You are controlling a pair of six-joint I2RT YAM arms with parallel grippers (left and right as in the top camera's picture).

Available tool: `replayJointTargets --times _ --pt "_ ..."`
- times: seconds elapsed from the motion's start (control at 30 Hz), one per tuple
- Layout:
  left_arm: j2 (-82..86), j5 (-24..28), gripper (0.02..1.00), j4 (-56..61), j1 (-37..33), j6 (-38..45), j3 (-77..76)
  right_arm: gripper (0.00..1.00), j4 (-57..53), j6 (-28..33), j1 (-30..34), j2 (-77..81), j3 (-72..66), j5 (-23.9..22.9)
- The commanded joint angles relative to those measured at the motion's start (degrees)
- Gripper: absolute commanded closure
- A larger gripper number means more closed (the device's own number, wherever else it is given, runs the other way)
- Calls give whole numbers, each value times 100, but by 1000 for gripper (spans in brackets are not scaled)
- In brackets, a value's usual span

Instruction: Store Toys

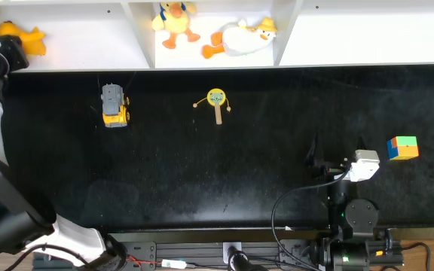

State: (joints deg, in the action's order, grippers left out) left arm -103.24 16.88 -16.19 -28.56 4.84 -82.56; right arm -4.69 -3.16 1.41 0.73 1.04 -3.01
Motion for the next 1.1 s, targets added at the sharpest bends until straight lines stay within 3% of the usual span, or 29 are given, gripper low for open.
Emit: replayJointTargets --times 0.03,0.4,0.5,0.6,0.67,1.1 --pt "-249 -31 774 138 162 -68 -120 5 28 13 0 -48 -76 17" --pt "-330 -52 654 286 238 -63 -120 5 28 13 0 -50 -76 20" --pt "-330 -52 340 289 238 -63 -120 7 28 13 0 -48 -76 17" --pt "-330 -52 102 289 238 -63 -120 5 26 13 0 -48 -76 20" --pt "-330 -52 20 289 238 -63 -120 5 28 13 0 -48 -76 17" --pt "-247 -52 20 105 238 -63 -28 5 28 13 0 -48 -76 17"
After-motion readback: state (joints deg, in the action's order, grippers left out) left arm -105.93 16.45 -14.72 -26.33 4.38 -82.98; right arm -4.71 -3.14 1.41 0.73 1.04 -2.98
